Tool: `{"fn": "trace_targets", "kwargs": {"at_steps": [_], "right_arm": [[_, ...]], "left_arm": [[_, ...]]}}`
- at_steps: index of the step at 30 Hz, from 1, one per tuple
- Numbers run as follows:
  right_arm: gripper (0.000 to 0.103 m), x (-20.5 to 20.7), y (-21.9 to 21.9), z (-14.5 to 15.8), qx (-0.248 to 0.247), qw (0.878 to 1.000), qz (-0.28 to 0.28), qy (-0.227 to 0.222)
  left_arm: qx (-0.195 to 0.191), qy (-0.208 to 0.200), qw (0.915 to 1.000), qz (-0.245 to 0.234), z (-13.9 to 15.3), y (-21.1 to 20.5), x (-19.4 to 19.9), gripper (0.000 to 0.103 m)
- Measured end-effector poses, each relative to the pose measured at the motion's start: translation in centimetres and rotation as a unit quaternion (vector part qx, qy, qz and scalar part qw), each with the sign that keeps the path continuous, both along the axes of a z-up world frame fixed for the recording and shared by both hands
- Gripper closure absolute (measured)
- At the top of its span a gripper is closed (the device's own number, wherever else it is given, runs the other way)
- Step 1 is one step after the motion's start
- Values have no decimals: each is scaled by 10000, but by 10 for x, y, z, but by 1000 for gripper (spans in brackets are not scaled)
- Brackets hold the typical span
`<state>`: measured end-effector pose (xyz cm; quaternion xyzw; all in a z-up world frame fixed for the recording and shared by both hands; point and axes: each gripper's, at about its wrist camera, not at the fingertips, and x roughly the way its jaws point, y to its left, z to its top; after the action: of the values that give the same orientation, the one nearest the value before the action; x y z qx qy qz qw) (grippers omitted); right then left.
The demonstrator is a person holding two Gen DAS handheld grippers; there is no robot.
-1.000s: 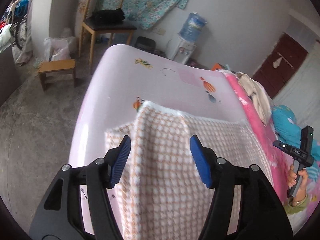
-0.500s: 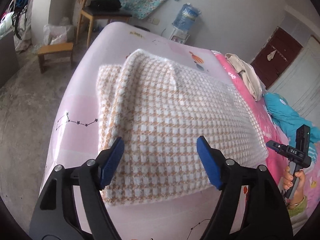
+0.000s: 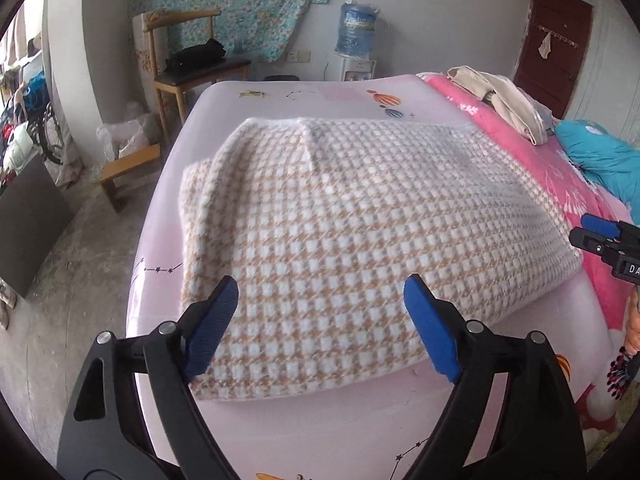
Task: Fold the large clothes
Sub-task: 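Open both grippers and pull them back from the folded coat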
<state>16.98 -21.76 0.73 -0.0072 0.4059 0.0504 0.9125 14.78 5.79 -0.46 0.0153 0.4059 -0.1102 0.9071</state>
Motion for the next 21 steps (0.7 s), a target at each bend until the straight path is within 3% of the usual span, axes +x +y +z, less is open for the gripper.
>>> {"fn": "trace_targets", "kwargs": {"at_steps": [2,6,8,11,13,16,17,21], "right_arm": [[32,11,16,-12,-53,9999,85,64],[29,33,30,-55,-272,9977,33,622],[29,31,28,-46,-209,9976,-13,654],[28,13,29,-26,-223,9992,112,308],[26,7,34,-28,-211,9992,181,275],[23,11,45,-53,-297,9980,274,485],[17,11,44,-54,-254,9987,207,396],[15,7,30,-42,-38,9989,86,465]], "left_arm": [[121,155,9998,-1,-10,-17,9,21],[439,562,9972,227,-49,-25,24,18],[492,495,9973,244,-42,-27,19,18],[324,335,9987,194,-26,-22,4,17],[385,192,9989,186,-23,-20,-5,16],[643,545,9959,334,-46,-18,2,14],[643,660,9950,387,-53,-16,7,12],[354,637,9961,501,-46,-10,8,12]]}}
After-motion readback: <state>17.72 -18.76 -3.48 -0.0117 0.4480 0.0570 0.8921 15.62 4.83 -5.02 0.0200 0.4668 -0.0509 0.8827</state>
